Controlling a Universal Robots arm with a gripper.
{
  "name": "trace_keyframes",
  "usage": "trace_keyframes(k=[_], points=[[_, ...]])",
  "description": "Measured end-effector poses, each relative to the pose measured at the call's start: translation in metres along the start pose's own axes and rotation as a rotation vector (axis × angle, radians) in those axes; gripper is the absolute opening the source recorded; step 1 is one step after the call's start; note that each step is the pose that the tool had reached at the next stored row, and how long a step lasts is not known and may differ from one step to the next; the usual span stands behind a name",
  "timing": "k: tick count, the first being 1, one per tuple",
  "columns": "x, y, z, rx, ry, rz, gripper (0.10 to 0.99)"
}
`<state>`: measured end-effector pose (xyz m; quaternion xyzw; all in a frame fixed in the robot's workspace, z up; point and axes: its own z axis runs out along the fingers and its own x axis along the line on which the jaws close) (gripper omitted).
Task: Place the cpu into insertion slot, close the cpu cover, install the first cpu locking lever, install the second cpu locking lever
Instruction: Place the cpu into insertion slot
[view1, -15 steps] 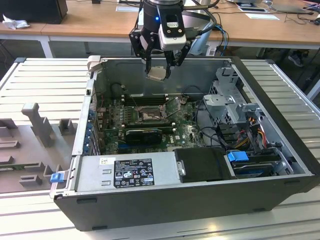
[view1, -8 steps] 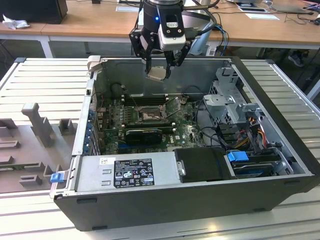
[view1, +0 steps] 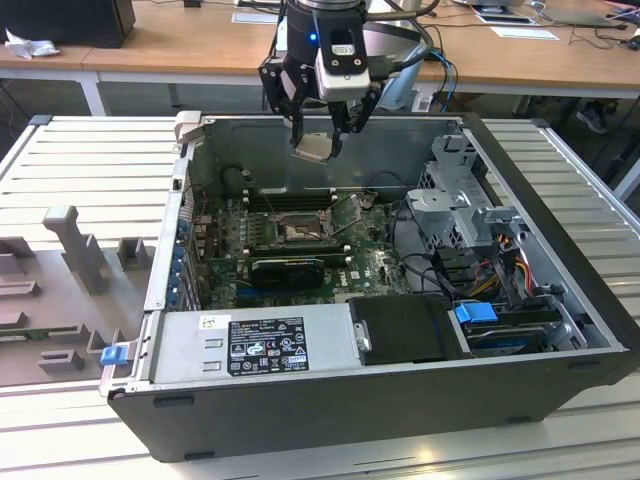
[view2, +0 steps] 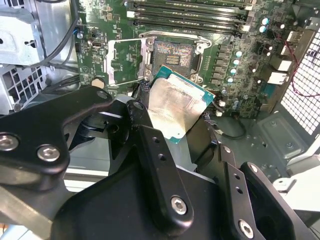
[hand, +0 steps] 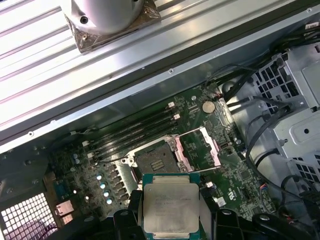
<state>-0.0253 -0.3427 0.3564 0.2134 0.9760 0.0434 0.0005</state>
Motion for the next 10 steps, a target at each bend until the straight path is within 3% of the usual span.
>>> trace_keyframes(k=[10], points=[[0.0000, -0.0001, 0.0016, -0.002, -0.0116, 0.137, 0.541]])
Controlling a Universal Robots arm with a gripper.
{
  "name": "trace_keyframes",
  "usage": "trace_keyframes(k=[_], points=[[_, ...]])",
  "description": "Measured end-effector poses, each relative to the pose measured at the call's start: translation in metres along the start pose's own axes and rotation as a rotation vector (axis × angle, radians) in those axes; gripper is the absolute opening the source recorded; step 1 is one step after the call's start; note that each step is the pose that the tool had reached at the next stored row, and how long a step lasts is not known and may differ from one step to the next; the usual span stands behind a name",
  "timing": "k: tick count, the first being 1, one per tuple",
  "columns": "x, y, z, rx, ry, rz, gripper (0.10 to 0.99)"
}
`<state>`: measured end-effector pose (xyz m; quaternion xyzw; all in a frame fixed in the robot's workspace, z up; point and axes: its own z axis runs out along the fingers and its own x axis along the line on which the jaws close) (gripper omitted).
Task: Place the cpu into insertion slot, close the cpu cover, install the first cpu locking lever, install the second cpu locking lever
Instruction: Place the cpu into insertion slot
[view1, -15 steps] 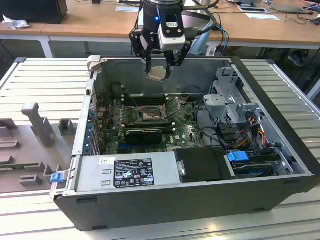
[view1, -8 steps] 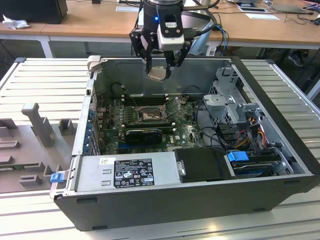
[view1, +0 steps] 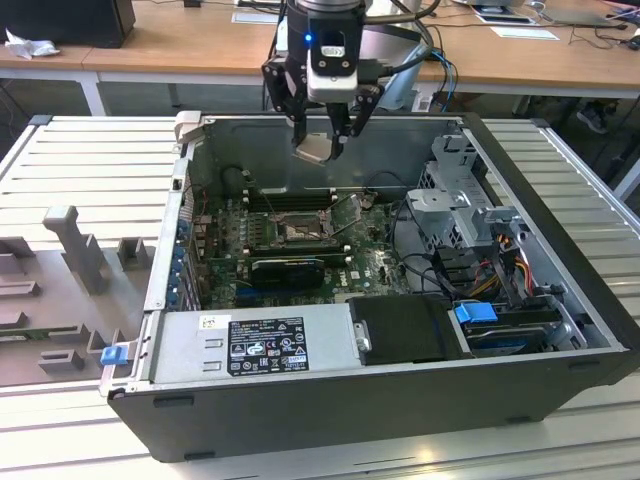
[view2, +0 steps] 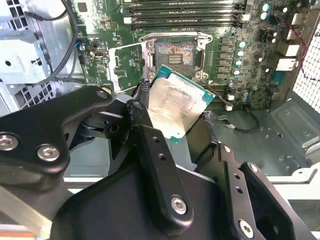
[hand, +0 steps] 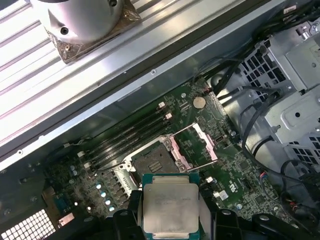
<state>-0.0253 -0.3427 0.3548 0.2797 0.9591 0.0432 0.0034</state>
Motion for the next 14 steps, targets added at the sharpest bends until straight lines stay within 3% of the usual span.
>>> trace_keyframes(k=[4, 9, 14], points=[[0.0000, -0.0001, 0.0010, -0.002, -0.0075, 0.087, 0.541], [-0.0001, -0.0002, 0.0025, -0.003, -0.0133, 0.156, 0.541], [-0.0001, -0.0007, 0.0082, -0.003, -0.0135, 0.158, 0.541]])
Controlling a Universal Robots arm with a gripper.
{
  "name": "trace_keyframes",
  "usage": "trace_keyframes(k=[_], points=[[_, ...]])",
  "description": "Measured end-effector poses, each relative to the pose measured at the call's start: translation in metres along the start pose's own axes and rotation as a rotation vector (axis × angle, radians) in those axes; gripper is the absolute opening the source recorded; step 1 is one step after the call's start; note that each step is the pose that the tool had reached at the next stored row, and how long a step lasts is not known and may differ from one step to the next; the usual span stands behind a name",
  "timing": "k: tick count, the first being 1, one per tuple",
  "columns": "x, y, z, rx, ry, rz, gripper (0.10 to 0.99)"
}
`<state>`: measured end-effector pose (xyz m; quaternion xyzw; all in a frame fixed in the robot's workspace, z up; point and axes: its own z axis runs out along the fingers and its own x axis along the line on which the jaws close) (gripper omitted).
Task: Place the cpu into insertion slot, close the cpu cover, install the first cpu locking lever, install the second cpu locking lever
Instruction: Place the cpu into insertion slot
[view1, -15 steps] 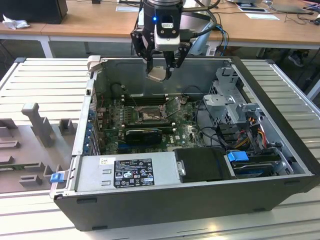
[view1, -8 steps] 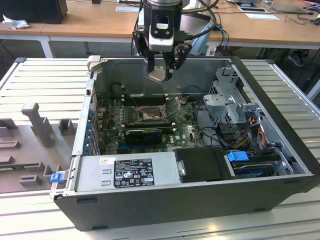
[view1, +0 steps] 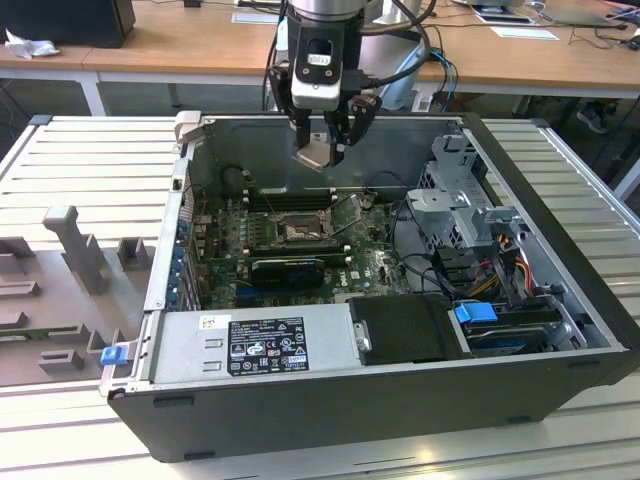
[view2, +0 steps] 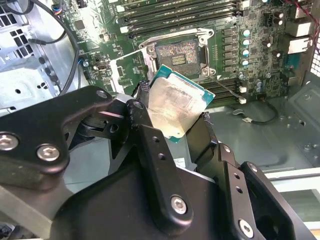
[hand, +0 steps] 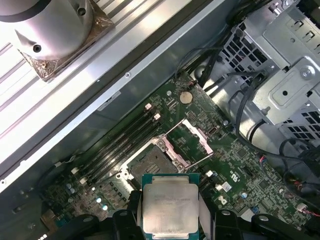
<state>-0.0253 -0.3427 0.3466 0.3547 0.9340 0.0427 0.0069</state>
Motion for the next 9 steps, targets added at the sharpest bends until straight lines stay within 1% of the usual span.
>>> trace_keyframes(k=[9], points=[[-0.0001, -0.0003, 0.0036, 0.000, -0.0005, 0.006, 0.541]])
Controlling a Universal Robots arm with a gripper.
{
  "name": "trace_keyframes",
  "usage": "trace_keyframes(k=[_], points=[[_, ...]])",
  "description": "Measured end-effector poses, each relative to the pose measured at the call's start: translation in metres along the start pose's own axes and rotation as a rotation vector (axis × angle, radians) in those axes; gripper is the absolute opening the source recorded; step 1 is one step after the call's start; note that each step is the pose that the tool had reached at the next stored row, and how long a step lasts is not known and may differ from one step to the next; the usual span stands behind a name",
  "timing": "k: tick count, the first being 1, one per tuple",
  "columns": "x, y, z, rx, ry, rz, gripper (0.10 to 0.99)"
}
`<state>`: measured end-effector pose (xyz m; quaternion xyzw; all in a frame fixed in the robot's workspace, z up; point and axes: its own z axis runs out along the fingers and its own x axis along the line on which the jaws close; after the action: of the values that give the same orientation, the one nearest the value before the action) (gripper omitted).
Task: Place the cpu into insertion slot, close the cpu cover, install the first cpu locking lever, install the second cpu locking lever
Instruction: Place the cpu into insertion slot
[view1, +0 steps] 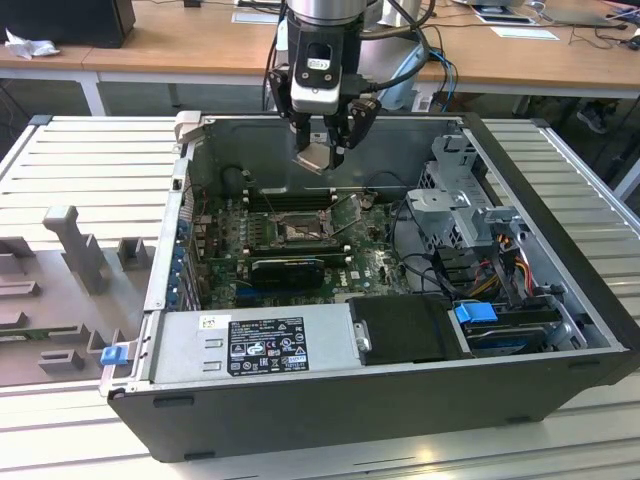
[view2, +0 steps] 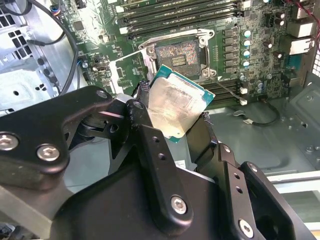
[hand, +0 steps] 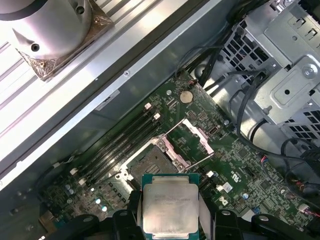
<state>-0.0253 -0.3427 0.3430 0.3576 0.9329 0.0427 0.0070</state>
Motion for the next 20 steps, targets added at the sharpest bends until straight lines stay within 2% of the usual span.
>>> trace_keyframes(k=[20], points=[[0.0000, -0.0001, 0.0010, -0.001, -0.0065, 0.076, 0.541]])
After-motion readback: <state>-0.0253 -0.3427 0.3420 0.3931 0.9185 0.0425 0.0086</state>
